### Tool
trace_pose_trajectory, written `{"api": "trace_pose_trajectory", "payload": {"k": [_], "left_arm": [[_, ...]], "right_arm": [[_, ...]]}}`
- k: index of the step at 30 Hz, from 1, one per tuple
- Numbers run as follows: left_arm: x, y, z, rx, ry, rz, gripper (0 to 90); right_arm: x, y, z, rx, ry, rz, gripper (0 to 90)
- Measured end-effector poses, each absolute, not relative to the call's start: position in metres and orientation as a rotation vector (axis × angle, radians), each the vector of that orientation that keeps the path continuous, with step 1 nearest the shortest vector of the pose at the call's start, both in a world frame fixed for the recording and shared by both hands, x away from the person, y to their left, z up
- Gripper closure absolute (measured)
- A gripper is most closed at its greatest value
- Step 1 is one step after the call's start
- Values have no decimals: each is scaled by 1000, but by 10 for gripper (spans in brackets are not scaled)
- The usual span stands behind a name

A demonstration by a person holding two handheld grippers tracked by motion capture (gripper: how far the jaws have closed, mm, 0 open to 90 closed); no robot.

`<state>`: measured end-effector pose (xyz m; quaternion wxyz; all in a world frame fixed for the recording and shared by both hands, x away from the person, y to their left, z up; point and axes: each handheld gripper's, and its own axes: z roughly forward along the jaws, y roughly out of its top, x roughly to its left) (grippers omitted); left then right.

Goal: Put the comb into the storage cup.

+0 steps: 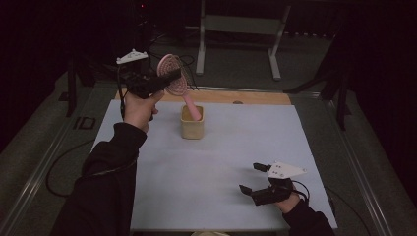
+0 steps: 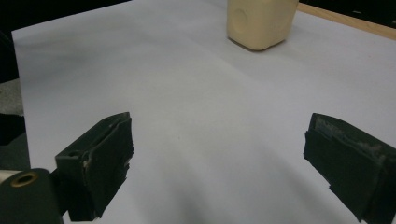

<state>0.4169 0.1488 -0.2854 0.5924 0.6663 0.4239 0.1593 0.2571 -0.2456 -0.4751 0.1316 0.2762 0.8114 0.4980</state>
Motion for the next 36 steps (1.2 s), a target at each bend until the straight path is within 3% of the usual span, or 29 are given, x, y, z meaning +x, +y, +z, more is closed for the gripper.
{"api": "trace_pose_trajectory", "payload": {"k": [18, 36], "left_arm": [[437, 140, -296, 1586, 1034, 485, 649], [450, 135, -324, 1560, 1084, 459, 649]], "right_arm": [[256, -247, -474, 796, 2352, 1453, 78], [256, -248, -474, 792, 2350, 1453, 78]]}}
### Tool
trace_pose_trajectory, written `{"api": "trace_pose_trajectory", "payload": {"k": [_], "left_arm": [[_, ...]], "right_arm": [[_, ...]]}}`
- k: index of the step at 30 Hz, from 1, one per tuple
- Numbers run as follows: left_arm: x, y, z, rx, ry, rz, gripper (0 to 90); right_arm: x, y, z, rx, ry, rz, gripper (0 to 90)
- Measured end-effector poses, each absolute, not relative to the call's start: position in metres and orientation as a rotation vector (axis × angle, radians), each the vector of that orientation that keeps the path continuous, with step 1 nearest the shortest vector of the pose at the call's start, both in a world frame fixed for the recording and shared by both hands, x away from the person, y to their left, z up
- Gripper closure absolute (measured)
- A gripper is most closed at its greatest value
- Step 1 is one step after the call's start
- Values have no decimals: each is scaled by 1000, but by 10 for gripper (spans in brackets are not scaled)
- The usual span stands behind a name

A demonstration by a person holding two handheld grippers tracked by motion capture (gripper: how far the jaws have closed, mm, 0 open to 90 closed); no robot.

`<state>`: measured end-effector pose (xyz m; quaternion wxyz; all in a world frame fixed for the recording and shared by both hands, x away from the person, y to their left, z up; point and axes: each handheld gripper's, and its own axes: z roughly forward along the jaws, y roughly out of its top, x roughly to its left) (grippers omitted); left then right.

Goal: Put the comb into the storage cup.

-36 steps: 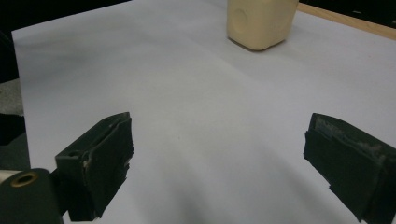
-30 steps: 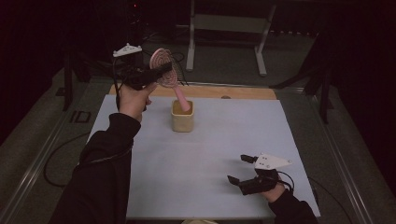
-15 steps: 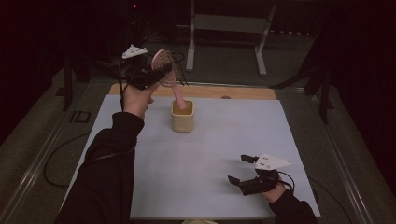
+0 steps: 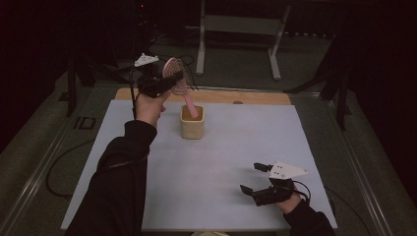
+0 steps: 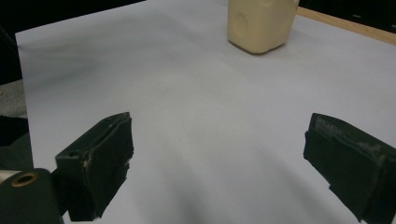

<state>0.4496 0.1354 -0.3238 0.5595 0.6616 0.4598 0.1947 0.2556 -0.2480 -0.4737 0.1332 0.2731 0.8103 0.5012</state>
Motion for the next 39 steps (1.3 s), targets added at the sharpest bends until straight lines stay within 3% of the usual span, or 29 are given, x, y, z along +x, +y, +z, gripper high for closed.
{"api": "trace_pose_trajectory", "payload": {"k": [39], "left_arm": [[461, 125, -380, 1604, 1135, 396, 648]], "right_arm": [[255, -247, -475, 786, 2357, 1450, 78]]}}
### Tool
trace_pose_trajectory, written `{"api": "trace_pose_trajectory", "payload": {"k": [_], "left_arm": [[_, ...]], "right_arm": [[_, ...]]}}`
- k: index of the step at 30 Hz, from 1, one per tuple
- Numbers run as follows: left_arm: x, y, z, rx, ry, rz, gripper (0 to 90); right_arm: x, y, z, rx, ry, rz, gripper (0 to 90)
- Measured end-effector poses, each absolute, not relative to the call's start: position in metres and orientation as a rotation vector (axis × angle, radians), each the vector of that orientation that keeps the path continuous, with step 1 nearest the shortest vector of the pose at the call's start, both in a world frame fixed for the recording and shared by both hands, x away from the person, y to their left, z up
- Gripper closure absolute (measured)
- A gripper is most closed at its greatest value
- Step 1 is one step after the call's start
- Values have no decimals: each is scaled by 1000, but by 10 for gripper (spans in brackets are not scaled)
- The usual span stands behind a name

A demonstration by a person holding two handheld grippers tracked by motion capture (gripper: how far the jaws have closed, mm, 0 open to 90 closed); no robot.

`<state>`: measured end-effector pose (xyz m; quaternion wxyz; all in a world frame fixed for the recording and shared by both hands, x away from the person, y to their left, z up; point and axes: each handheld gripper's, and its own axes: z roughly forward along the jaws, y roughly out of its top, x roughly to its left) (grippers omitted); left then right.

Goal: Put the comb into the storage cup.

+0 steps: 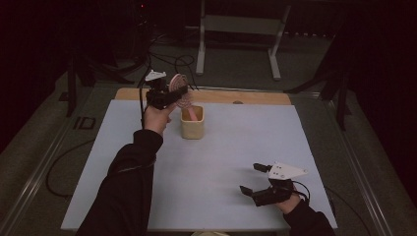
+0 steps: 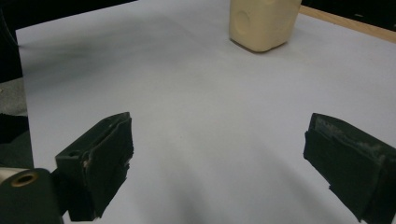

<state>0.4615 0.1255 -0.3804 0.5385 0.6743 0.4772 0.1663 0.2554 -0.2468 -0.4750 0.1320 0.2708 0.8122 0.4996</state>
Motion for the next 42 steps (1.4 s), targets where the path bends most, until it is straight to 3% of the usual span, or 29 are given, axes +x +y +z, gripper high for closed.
{"api": "trace_pose_trajectory", "payload": {"k": [42], "left_arm": [[470, 131, -412, 1613, 1161, 333, 641]], "right_arm": [[256, -247, -476, 795, 2360, 1447, 78]]}}
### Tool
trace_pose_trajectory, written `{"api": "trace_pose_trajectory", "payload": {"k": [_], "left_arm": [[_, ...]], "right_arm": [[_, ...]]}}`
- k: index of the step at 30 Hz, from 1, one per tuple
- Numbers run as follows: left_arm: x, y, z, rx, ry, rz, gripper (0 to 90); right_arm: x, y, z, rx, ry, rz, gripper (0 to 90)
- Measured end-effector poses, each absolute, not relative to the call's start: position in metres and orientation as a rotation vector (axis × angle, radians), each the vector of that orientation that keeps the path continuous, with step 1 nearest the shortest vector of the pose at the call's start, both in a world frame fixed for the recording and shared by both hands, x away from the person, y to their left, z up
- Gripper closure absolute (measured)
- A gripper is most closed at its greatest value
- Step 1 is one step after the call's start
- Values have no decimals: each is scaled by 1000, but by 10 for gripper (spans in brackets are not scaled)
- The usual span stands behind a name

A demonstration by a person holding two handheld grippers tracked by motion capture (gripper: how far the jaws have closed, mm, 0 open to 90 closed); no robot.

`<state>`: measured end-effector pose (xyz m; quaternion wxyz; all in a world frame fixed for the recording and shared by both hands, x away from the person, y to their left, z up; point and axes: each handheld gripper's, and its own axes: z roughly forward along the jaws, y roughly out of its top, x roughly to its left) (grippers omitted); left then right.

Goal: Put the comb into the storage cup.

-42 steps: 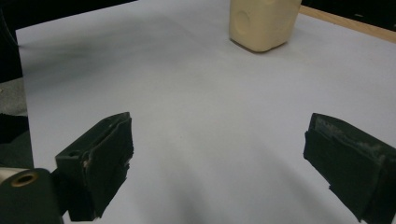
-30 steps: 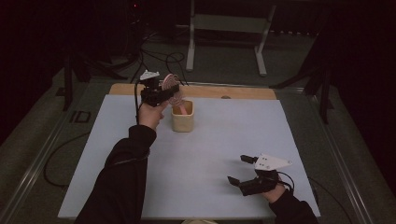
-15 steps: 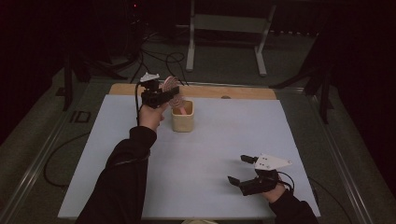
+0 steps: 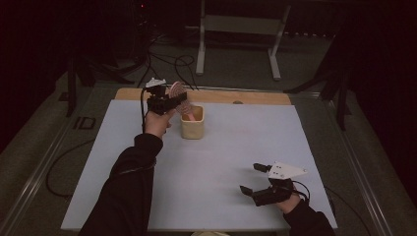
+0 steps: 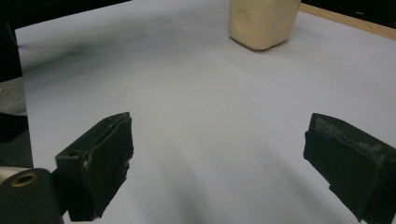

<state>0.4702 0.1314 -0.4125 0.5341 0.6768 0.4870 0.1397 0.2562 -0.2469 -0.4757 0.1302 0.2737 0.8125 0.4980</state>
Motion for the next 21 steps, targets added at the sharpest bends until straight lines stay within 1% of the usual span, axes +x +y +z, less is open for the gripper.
{"api": "trace_pose_trajectory", "payload": {"k": [4, 7, 11, 14, 15, 16, 17, 19, 20, 21], "left_arm": [[471, 132, -413, 1629, 1157, 353, 629], [471, 135, -413, 1625, 1168, 343, 611], [472, 137, -413, 1666, 1161, 332, 456], [471, 138, -412, 1675, 1149, 311, 300], [471, 138, -412, 1680, 1146, 303, 223], [471, 138, -412, 1686, 1154, 309, 194], [471, 138, -411, 1696, 1163, 328, 189], [470, 140, -411, 1702, 1148, 317, 150], [470, 140, -410, 1707, 1145, 325, 147], [469, 140, -410, 1709, 1138, 326, 114]], "right_arm": [[256, -247, -476, 798, 2361, 1450, 78], [256, -247, -476, 796, 2363, 1446, 78], [256, -247, -476, 797, 2364, 1447, 78], [256, -247, -476, 796, 2361, 1449, 78], [256, -246, -475, 797, 2362, 1446, 78], [256, -246, -476, 798, 2361, 1447, 78], [256, -246, -475, 799, 2359, 1451, 78], [256, -247, -475, 791, 2360, 1451, 78], [256, -247, -475, 791, 2359, 1451, 78], [256, -247, -475, 793, 2357, 1454, 78]]}}
